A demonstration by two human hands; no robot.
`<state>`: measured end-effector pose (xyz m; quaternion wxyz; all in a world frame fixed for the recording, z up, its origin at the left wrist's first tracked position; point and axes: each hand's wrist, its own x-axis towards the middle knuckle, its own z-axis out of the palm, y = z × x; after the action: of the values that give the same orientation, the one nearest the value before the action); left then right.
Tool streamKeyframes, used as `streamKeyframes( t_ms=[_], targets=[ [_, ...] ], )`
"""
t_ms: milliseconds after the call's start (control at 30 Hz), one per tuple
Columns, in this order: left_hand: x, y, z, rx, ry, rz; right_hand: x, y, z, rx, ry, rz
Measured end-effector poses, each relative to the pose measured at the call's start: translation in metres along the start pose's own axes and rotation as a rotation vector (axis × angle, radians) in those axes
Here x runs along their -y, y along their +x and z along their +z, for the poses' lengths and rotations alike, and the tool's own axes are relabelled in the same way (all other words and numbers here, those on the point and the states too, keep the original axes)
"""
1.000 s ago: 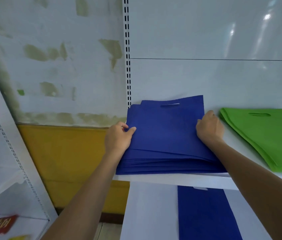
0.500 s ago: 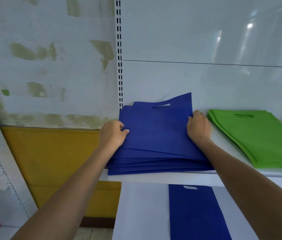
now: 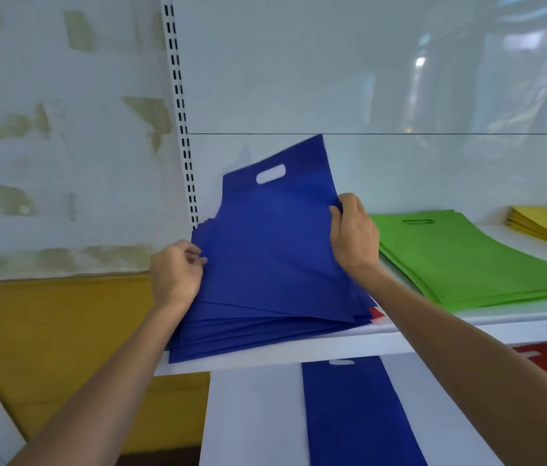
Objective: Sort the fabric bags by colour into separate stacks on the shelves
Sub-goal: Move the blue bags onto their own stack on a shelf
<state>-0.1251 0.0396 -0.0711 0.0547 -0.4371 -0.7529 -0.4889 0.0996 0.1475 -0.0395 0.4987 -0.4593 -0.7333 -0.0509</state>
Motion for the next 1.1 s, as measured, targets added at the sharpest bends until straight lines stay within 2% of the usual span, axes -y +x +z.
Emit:
streamKeyframes(
  t_ms=[100, 233, 367, 467, 667, 767, 867, 967, 1033, 1100],
  targets=[
    [-0.012, -0.003, -0.011, -0.127, -0.049, 0.083, -0.004, 0.002, -0.017, -0.044, 0.166, 0.049],
    [-0.047, -0.018, -0.021, -0.059, -0.143, 0.197, -0.023, -0.001, -0.047, -0.095, 0.286, 0.079],
    [-0.077, -0.050, -0.010, 0.018, -0.061, 0.358, -0.062, -0.015, -0.089, -0.114, 0.207, 0.053],
    [-0.097, -0.088, 0.013, 0.027, -0.091, 0.393, -0.097, -0.039, -0.127, -0.072, 0.144, 0.082],
    [-0.135, -0.214, 0.087, 0.065, -0.186, 0.475, -0.195, -0.127, -0.200, 0.065, 0.065, 0.276],
    [-0.136, -0.284, 0.128, 0.140, -0.236, 0.508, -0.248, -0.180, -0.222, 0.120, 0.011, 0.386],
    [-0.119, -0.356, 0.173, 0.363, -0.228, 0.455, -0.295, -0.236, -0.234, 0.223, -0.054, 0.498],
    [-0.087, -0.413, 0.204, 0.687, -0.188, 0.205, -0.331, -0.290, -0.232, 0.382, -0.121, 0.619],
    [-0.068, -0.432, 0.217, 0.751, -0.167, 0.104, -0.344, -0.314, -0.220, 0.428, -0.129, 0.657],
    [-0.054, -0.431, 0.227, 0.729, -0.164, 0.041, -0.350, -0.324, -0.200, 0.431, -0.117, 0.665]
  ],
)
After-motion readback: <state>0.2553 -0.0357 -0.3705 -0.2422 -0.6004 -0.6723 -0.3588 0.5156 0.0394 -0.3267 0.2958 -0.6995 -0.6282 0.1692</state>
